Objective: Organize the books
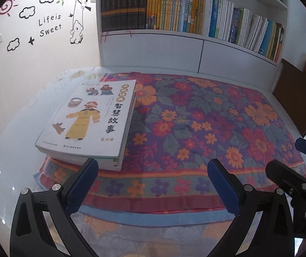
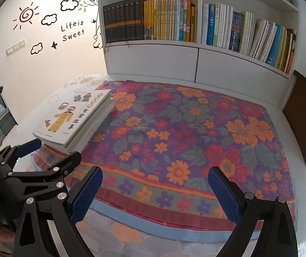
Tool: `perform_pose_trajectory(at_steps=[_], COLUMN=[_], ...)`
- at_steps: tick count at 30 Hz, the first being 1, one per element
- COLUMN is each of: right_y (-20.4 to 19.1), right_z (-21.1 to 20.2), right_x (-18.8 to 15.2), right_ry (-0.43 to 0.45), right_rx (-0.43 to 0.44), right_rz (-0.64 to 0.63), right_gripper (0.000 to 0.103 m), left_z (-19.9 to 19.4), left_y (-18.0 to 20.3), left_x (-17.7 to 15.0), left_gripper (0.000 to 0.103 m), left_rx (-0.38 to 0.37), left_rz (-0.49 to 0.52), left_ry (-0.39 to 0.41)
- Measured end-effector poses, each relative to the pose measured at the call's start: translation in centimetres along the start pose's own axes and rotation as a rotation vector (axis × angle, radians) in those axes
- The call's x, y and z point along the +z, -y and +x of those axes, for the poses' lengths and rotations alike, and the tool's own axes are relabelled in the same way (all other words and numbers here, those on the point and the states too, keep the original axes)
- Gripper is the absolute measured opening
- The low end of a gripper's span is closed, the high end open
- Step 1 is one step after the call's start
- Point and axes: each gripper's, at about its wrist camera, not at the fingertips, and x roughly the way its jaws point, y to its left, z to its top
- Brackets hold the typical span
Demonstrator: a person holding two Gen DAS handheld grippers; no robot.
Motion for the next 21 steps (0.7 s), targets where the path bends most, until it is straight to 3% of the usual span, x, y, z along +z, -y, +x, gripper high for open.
perform_pose_trajectory(at_steps=[7,21], right_y=[0.9,1.2], right_z=[0.5,1.2], right_x=[-0.3,-0.7], right_ry=[0.004,-0.018], right_rx=[0.04,0.073], right_rz=[0.024,0.065], right_gripper=[0.098,0.098], left_z=[0.1,0.4], left_y=[0.7,0.9], left_x=[-0.1,-0.3], left_gripper=[0.102,0.102], left_rx=[-0.019,0.009], left_rz=[-0.006,0.009], left_ry=[-0.011,-0.028])
